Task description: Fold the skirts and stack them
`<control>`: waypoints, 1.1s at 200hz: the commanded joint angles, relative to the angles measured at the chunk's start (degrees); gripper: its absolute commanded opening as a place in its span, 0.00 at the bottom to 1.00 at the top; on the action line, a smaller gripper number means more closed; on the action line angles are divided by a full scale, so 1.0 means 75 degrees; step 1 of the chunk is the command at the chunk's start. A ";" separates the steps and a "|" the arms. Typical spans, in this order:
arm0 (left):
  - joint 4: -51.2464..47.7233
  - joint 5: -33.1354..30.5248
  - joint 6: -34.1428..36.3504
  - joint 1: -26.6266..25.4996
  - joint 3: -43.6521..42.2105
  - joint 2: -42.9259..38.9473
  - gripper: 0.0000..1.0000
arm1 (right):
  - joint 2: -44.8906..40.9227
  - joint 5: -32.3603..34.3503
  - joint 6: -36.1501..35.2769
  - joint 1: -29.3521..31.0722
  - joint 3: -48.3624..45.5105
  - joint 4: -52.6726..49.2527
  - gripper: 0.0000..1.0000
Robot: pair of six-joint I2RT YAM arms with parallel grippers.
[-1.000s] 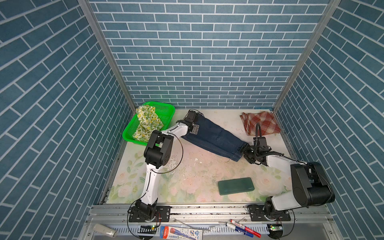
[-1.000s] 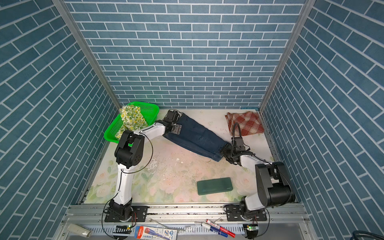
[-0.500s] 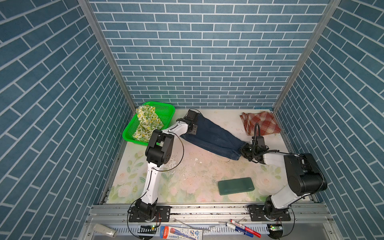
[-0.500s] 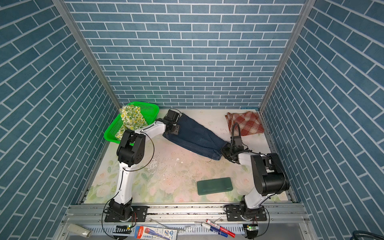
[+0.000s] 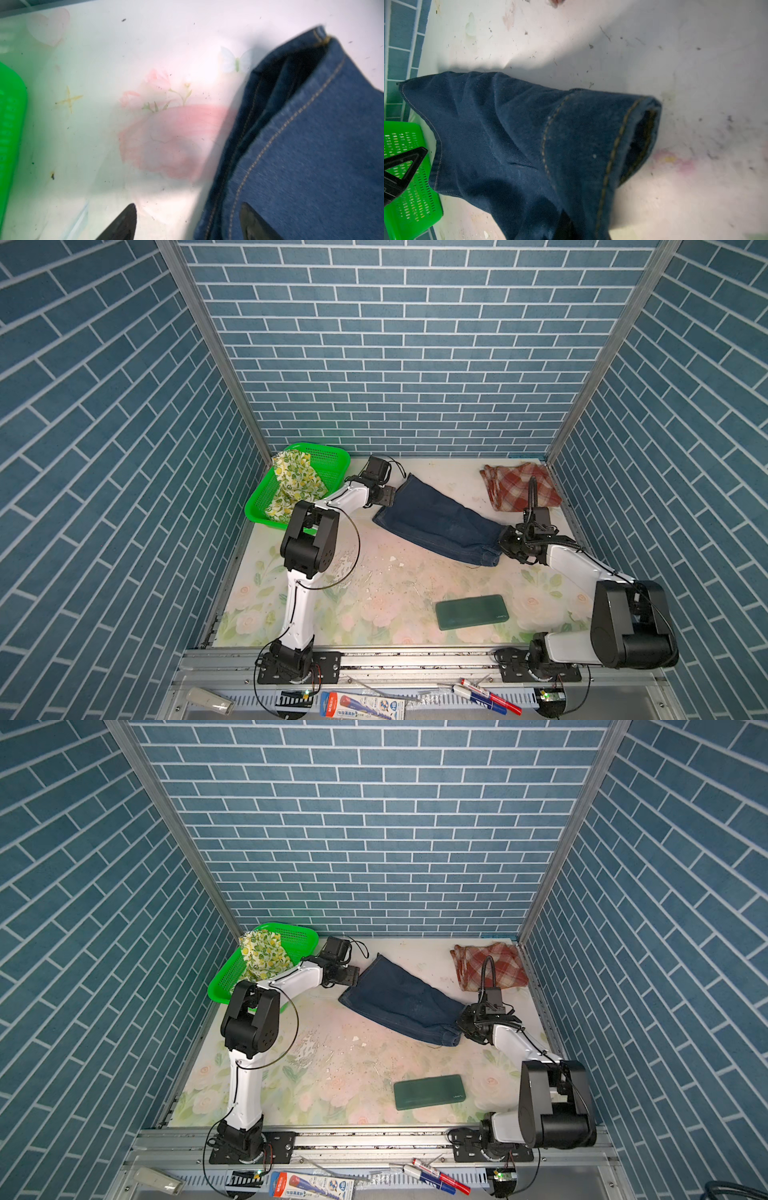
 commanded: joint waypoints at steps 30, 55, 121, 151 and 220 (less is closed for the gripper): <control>0.0578 0.0986 -0.0238 -0.0071 -0.0922 -0.0184 0.79 | -0.0321 0.0089 -0.0961 -0.0119 0.0650 -0.1016 0.00; 0.0821 0.1242 -0.0326 -0.0100 -0.1253 -0.0255 0.79 | -0.0342 0.0057 -0.1070 -0.0126 0.0738 -0.1070 0.00; 0.0763 0.1392 -0.0653 -0.0217 -0.1542 -0.0083 0.29 | -0.0200 0.0113 -0.1570 -0.0129 0.1249 -0.1352 0.00; 0.0887 0.1356 -0.0871 -0.0268 -0.2007 -0.0350 0.00 | -0.0135 0.0332 -0.1796 -0.0118 0.1626 -0.1526 0.00; 0.1927 0.1271 -0.1737 -0.0548 -0.3982 -0.1658 0.00 | 0.0234 0.1285 -0.2549 0.0490 0.2621 -0.2421 0.00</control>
